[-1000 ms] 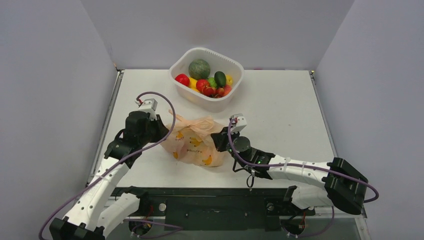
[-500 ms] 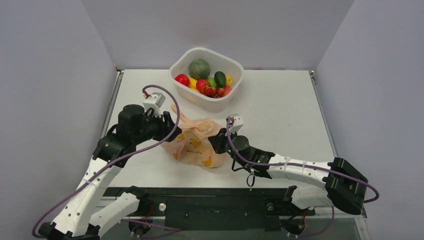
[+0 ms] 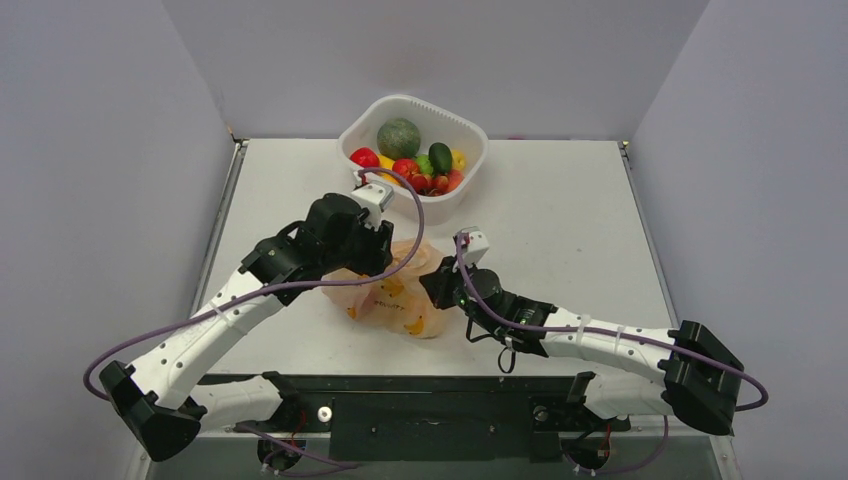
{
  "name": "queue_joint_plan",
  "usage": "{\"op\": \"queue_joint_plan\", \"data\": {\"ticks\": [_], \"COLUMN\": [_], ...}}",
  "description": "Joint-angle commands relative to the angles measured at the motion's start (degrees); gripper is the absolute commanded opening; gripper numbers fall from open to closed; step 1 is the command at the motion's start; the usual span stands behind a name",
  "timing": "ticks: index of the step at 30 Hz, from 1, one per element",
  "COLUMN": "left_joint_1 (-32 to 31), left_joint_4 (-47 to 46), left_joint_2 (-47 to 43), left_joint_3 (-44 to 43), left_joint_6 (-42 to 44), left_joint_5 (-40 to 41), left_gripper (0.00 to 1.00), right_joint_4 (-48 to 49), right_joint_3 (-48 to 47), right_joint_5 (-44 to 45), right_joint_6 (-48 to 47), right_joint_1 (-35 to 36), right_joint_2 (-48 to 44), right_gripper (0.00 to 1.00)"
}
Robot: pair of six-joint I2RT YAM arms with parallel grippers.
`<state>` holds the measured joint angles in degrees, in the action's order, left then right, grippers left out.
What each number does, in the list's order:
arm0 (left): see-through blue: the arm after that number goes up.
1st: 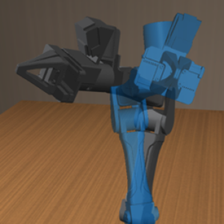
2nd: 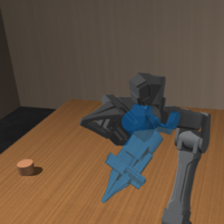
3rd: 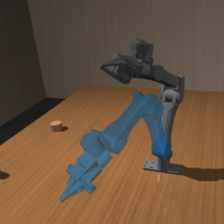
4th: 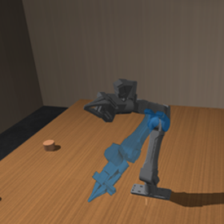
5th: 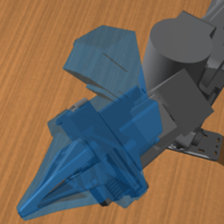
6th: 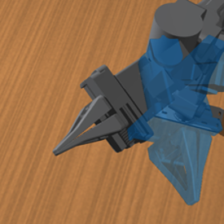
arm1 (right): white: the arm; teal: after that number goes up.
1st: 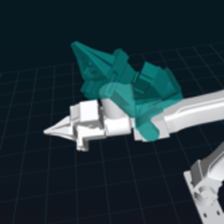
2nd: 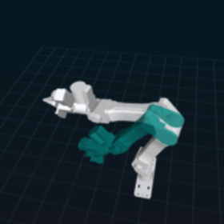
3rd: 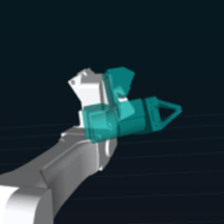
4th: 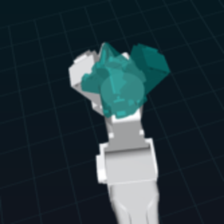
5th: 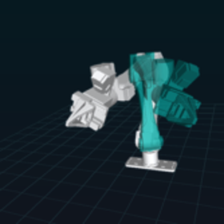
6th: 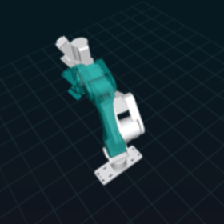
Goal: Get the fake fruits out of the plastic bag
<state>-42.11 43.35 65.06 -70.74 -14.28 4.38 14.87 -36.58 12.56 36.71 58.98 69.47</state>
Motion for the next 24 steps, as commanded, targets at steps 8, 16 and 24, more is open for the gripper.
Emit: {"op": "queue_joint_plan", "data": {"ticks": [8, 16, 24], "left_joint_1": [-5.09, -5.62, -5.54], "left_joint_4": [-4.63, -5.38, -5.47], "left_joint_2": [4.68, 4.82, 8.06], "left_joint_3": [0.74, 4.00, 4.64], "left_joint_6": [8.10, 7.89, 7.48], "left_joint_5": [4.61, 10.72, 20.32], "left_gripper": [0.50, 0.50, 0.35], "right_joint_4": [-3.10, -5.31, -7.54], "right_joint_3": [-4.12, -6.04, -7.05], "right_joint_5": [0.10, -0.82, -3.87], "right_joint_6": [0.88, -0.09, -3.07], "right_joint_1": [1.18, 1.24, 0.86], "right_joint_2": [-0.84, -1.34, -0.88], "right_gripper": [0.00, 0.00, 0.00]}}
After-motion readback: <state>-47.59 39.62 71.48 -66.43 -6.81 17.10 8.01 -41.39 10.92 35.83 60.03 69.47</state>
